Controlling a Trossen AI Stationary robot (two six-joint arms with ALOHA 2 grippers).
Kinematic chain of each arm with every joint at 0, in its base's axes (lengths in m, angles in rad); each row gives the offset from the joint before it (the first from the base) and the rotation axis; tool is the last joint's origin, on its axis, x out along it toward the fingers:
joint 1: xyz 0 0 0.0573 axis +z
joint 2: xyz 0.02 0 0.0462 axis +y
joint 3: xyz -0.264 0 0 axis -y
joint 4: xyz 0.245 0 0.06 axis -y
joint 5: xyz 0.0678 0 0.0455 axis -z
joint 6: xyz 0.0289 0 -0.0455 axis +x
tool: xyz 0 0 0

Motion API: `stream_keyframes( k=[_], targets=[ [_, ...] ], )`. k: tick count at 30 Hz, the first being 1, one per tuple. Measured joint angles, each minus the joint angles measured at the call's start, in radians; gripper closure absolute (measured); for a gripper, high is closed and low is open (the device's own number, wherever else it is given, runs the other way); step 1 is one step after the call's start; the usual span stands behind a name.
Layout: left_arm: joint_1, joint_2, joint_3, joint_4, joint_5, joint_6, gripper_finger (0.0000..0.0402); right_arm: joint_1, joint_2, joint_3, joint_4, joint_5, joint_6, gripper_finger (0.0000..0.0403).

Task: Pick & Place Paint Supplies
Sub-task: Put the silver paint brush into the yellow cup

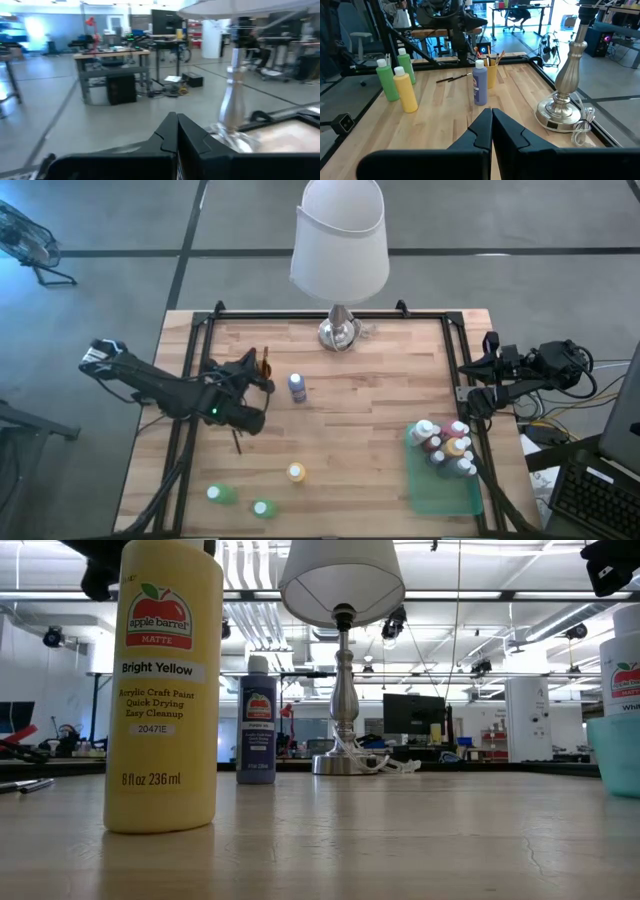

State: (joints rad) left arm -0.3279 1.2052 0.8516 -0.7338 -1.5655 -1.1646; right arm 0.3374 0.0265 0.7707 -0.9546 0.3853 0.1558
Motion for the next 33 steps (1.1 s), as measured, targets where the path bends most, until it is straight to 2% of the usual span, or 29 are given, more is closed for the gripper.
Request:
stream_keyframes(
  k=[15, 26, 33],
  targets=[
    [0.193, 0.002, -0.005, 0.0, -0.005, 0.014, 0.0401, 0.0, 0.0, 0.0, 0.0, 0.0, 0.0, 0.0394],
    [0.256, 0.064, -0.08, 0.063, -0.007, -0.052, 0.0401, 0.0, 0.0, 0.0, 0.0, 0.0, 0.0, 0.0394],
    [0.259, 0.083, -0.123, 0.103, -0.006, -0.112, 0.0401, 0.0, 0.0, 0.0, 0.0, 0.0, 0.0, 0.0394]
  ],
)
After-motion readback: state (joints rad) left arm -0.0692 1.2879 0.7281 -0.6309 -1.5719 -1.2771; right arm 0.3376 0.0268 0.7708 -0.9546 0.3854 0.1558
